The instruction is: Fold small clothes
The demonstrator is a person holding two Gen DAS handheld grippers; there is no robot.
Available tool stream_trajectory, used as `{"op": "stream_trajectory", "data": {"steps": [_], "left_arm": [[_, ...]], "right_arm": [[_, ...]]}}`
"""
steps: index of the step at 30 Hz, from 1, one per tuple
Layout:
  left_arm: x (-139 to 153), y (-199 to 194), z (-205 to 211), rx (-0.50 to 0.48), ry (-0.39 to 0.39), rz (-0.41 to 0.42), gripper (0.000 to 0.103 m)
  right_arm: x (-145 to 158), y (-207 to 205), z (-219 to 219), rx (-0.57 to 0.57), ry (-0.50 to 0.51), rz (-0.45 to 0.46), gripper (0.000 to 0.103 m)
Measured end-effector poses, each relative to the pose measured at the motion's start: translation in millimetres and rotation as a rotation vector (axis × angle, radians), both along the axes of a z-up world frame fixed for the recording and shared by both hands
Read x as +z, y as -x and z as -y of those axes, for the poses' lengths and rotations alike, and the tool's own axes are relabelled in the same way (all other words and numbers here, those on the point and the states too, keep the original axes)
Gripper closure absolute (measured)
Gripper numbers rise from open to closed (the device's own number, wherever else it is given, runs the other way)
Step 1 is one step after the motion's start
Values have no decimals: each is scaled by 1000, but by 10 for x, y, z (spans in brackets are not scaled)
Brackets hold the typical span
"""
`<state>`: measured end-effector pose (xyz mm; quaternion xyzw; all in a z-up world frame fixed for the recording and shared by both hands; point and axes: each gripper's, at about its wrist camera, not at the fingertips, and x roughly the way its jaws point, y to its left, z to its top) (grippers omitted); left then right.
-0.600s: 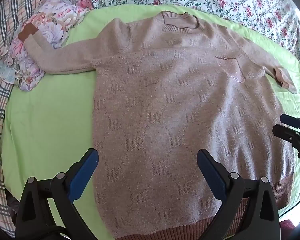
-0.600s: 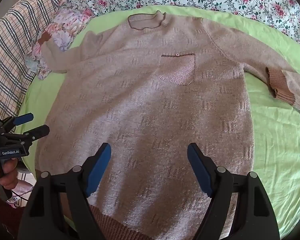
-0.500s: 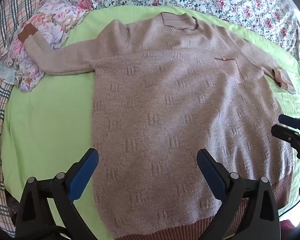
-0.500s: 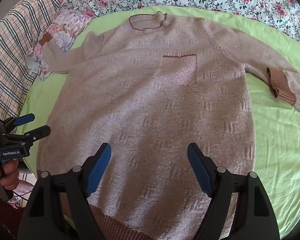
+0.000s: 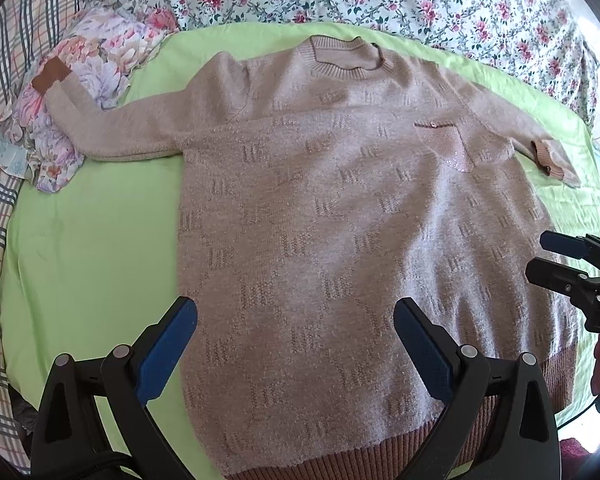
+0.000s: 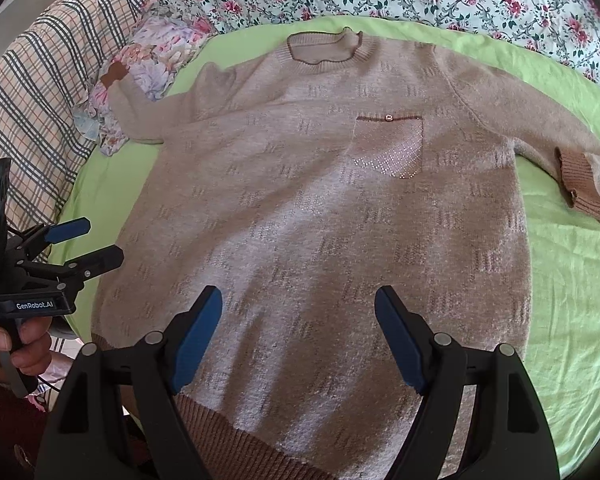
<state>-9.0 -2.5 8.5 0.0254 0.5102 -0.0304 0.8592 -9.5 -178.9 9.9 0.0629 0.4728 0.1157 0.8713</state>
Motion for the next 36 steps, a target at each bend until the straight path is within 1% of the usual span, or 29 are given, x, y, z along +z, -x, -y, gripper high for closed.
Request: {"op": "stream_trajectory", "data": {"steps": [1, 3, 6, 8, 11, 18, 23, 25, 27, 29, 31, 36], "left_arm": [[-1, 5, -5, 0, 0, 1, 4], [6, 14, 12, 2, -33, 35, 4], [11, 17, 6, 3, -18, 40, 4], [22, 19, -3, 5, -29, 51, 4], [32, 7, -15, 6, -34, 39, 4], [31, 5, -4, 7, -42, 34, 4], [26, -19, -13, 7, -24, 6, 4], [8, -52, -18, 9, 19, -17, 4], [5, -68, -15, 10, 17, -19, 4], [-4, -78, -9, 11, 12, -23, 4], [-16, -86, -5, 11, 10, -29, 4], [-50, -129, -10, 12, 14, -36, 4]], "right_arm": [[0, 1, 2, 1, -1, 6, 24], [-2, -1, 0, 2, 3, 12, 24], [-3, 5, -4, 1, 4, 21, 24], [2, 2, -1, 2, 5, 31, 24], [10, 1, 1, 3, 3, 23, 24], [18, 3, -14, 2, 3, 36, 24], [15, 4, -19, 2, 6, 40, 24], [14, 10, -19, 1, 9, 38, 24], [15, 10, -14, -2, 7, 35, 24], [-1, -18, -3, -6, 19, 7, 24], [-12, -36, 8, -10, 22, -1, 24], [-38, -64, 34, -12, 25, 0, 24]]}}
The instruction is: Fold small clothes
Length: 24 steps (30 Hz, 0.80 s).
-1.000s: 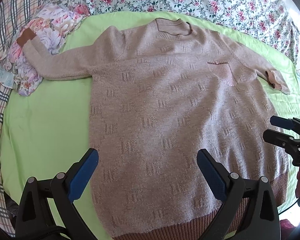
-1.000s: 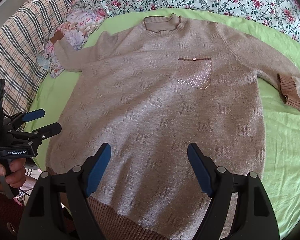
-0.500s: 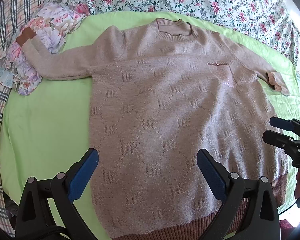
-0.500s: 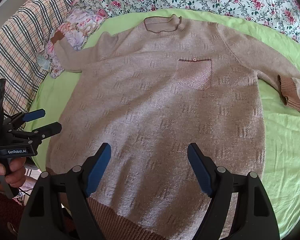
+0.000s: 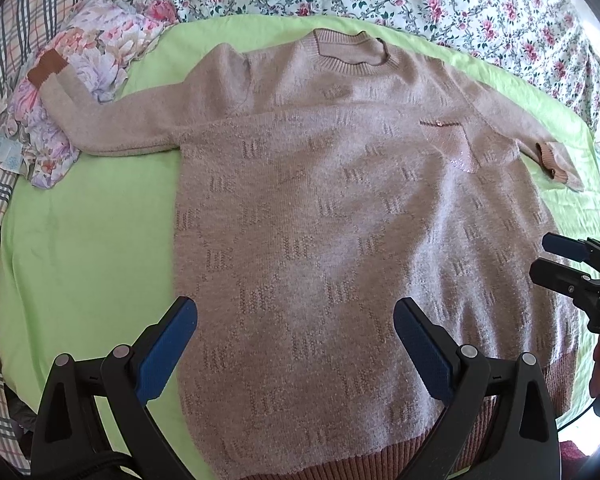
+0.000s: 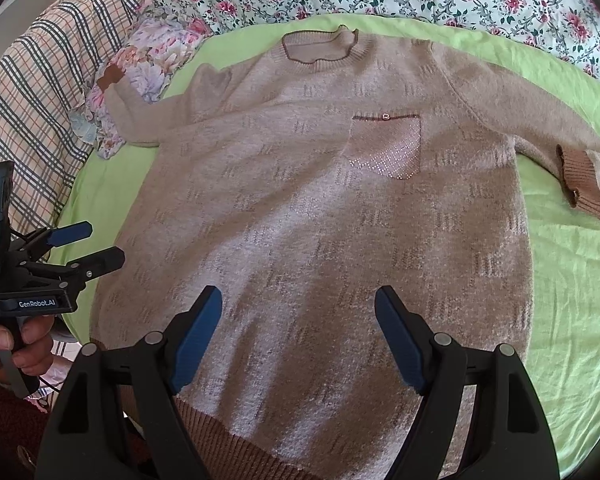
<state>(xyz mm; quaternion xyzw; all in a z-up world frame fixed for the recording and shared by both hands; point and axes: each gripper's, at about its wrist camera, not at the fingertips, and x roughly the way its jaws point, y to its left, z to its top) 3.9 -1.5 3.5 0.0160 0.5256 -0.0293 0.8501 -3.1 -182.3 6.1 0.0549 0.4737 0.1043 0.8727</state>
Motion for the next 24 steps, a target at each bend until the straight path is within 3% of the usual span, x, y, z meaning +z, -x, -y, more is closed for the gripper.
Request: {"op": "stream_trajectory", "data": {"steps": [5, 15, 24], "left_arm": [[-20, -67, -16, 5, -2, 0, 4], [-38, -335, -136, 46, 2, -5, 4], [-2, -682, -146, 29, 80, -18, 4]], "right_arm": [[13, -20, 173, -44, 4, 16, 24], [151, -181, 981, -230, 21, 36, 24], [295, -601, 2034, -446, 104, 66, 25]]}}
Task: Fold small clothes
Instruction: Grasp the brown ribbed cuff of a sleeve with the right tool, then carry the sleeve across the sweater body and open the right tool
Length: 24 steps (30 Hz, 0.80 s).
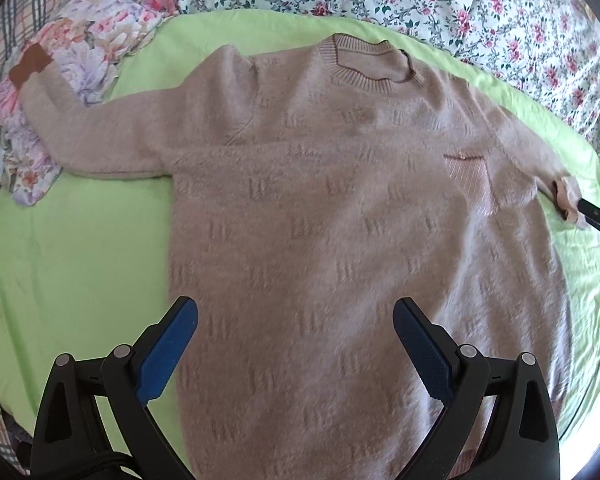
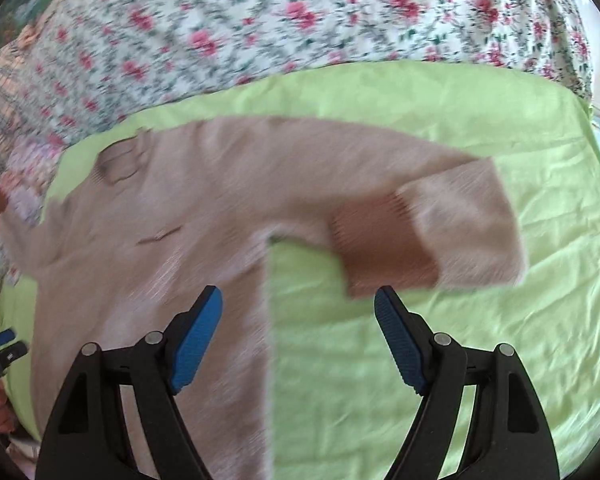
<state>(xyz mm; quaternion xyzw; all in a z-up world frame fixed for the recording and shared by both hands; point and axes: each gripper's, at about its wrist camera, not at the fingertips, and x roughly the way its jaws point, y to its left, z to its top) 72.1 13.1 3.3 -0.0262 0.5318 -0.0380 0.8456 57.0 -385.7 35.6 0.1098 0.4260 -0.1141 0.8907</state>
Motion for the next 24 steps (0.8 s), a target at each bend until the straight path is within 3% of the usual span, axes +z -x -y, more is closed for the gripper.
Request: {"op": "stream_trajectory", "data": {"steps": [5, 8, 10, 12, 19, 24], "left_arm": [[44, -156, 44, 3, -5, 6, 4], [21, -209, 68, 1, -8, -2, 4], [-4, -223, 74, -2, -4, -8, 4], [-37, -234, 83, -7, -3, -15, 4], [-84, -288, 62, -4, 34, -22, 8], [-98, -333, -39, 13, 61, -27, 13]], "right_arm": [[-245, -334, 273, -40, -20, -75, 33], [-367, -349, 365, -49, 10, -115, 49], [-355, -289, 430, -65, -13, -96, 59], [-268, -213, 468, -81, -45, -72, 99], [242, -268, -162, 76, -148, 79, 99], [347, -739, -1149, 294, -313, 107, 99]]}}
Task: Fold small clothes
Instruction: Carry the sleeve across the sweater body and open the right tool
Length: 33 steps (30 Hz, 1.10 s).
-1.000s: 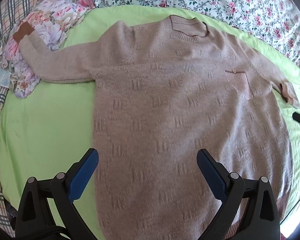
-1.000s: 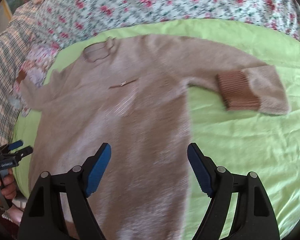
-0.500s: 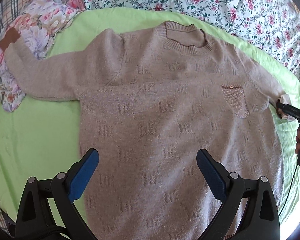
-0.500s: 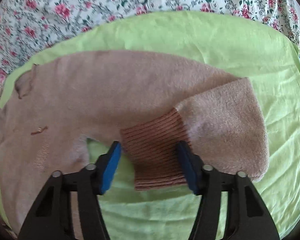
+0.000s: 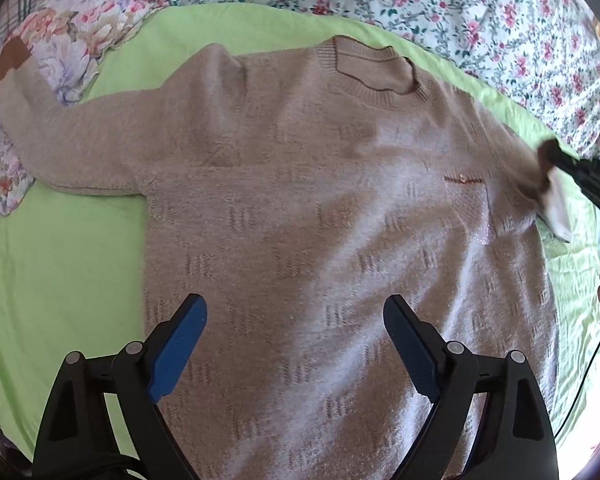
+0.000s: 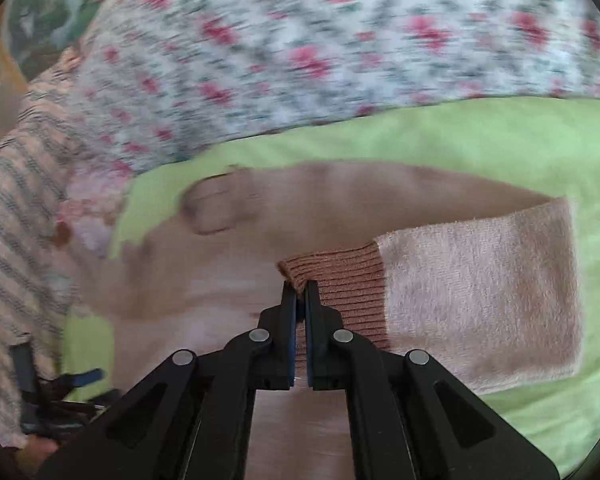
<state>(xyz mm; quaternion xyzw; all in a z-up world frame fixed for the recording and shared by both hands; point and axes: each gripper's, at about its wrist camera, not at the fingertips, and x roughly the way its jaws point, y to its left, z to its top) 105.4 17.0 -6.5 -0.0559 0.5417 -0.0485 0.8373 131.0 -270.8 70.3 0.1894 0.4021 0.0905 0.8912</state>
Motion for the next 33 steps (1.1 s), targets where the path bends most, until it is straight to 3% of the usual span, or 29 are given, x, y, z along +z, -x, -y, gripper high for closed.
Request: {"op": "stream_trajectory", "data": {"steps": [7, 12, 18, 21, 28, 30, 31, 32, 33], "left_arm": [[-25, -1, -312, 55, 45, 14, 12], [-24, -62, -461, 65, 76, 41, 12], [-95, -380, -431, 49, 94, 48, 12], [-126, -638, -358, 26, 85, 60, 12], [-394, -1180, -234, -8, 125, -15, 14], [-440, -1223, -244, -7, 161, -14, 26], [-443, -1233, -235, -20, 186, -8, 45], [-443, -1238, -216, -40, 213, -9, 72], [-432, -1243, -183, -52, 222, -11, 85]], "right_arm": [[-315, -498, -1352, 264, -113, -71, 99], [-707, -757, -1994, 363, -163, -154, 98], [-885, -838, -1897, 324, -209, -208, 92], [-752, -711, -1620, 269, -232, -161, 72], [-479, -372, -670, 57, -211, -74, 71], [-443, -255, -362, -21, -201, -63, 71], [-438, -213, -242, -54, -202, -60, 71], [-433, -183, -145, -80, -204, -58, 71], [-433, -150, -44, -106, -204, -57, 71]]}}
